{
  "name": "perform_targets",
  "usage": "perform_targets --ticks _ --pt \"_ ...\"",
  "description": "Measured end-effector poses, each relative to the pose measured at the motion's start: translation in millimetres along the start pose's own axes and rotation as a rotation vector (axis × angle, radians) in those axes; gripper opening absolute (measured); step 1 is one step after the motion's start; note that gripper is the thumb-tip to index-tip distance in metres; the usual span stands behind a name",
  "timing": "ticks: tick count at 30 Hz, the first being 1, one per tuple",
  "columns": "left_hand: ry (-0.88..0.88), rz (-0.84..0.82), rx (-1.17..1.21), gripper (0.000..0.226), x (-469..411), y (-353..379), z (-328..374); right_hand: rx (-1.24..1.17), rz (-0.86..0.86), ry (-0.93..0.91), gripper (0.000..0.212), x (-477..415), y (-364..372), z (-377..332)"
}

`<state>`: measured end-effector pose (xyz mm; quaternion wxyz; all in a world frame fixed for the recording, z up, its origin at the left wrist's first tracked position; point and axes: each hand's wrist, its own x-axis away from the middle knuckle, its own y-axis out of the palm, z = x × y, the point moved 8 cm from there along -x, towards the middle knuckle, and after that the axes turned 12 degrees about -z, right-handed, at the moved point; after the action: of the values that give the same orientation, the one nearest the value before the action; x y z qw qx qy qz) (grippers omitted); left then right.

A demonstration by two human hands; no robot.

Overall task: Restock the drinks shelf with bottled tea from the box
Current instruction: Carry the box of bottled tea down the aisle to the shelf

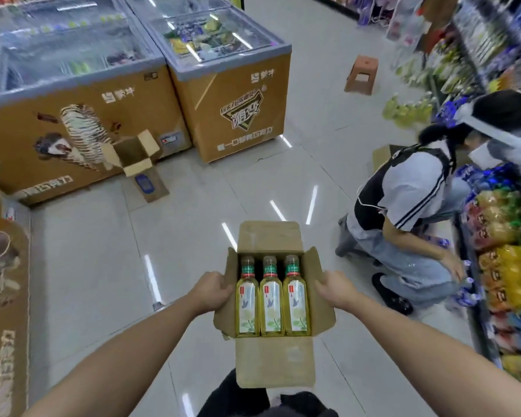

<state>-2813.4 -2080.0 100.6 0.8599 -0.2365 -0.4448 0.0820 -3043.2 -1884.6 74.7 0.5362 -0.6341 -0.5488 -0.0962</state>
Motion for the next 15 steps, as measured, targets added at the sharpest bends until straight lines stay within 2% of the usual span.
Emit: perform_targets --ticks 5,10,15 --pt "0.083 -0.059 -0.079 0.041 -135 -103 83 0.017 0.083 0.033 0.042 -103 -124 -11" --pt "0.137 -0.117 -0.148 0.043 -269 -198 177 -0.074 0.115 0.118 0.04 -209 -240 1" --pt "0.124 -0.149 -0.229 0.041 -396 -288 280 -0.168 0.139 0.149 0.039 -307 -372 9"
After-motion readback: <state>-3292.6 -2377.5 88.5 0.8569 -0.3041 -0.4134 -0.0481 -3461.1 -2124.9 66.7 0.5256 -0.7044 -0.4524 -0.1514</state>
